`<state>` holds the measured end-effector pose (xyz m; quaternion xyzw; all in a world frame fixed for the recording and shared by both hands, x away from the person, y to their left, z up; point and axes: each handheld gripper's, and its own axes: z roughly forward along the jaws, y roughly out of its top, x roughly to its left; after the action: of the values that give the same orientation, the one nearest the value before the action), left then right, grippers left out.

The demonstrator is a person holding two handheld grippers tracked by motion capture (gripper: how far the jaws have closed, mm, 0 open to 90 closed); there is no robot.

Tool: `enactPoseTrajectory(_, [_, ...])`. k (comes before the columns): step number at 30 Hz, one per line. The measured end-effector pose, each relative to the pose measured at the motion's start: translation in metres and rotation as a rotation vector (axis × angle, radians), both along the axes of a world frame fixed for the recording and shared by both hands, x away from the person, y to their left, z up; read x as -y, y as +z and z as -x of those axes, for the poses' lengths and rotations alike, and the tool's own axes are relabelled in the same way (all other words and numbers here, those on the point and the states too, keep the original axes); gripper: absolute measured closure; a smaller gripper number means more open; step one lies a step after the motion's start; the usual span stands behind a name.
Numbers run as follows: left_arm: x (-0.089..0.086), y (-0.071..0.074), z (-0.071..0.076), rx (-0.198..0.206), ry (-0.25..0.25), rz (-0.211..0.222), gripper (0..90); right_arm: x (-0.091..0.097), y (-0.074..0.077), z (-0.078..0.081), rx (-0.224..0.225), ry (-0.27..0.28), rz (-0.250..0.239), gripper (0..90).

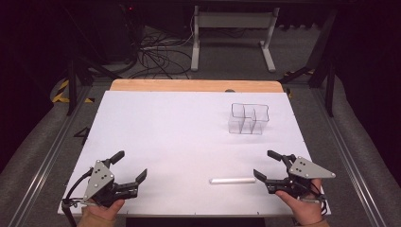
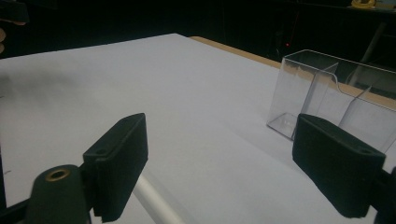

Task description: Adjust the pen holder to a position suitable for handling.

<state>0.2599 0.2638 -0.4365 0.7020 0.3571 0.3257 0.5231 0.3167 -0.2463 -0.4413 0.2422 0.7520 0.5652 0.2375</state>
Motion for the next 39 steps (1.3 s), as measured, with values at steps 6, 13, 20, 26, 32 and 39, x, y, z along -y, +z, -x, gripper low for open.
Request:
enactPoseTrajectory(6, [-0.001,-0.002,-0.001,-0.010,0.013,0.031,8.8,0.001,0.001,0.000,-0.006,-0.006,0.009,18.8])
enactPoseTrajectory(13, [-0.002,-0.003,-0.001,-0.010,0.019,0.027,9.1,-0.001,0.003,0.001,-0.007,-0.003,0.023,19.1])
enactPoseTrajectory(20, [0.000,-0.003,0.000,0.010,0.023,-0.010,9.4,-0.002,0.003,0.001,-0.001,0.003,0.050,21.4])
enactPoseTrajectory(26, [0.000,-0.003,0.000,0.006,0.019,-0.006,9.4,-0.004,0.005,0.000,-0.008,0.010,0.047,21.8])
enactPoseTrajectory(32, [-0.001,-0.004,-0.001,0.003,0.019,0.001,9.6,-0.016,0.010,-0.009,-0.026,0.034,0.063,21.7])
enactPoseTrajectory(39, [-0.002,-0.004,-0.001,0.000,0.016,0.001,9.8,-0.027,0.019,-0.018,-0.032,0.057,0.068,21.4])
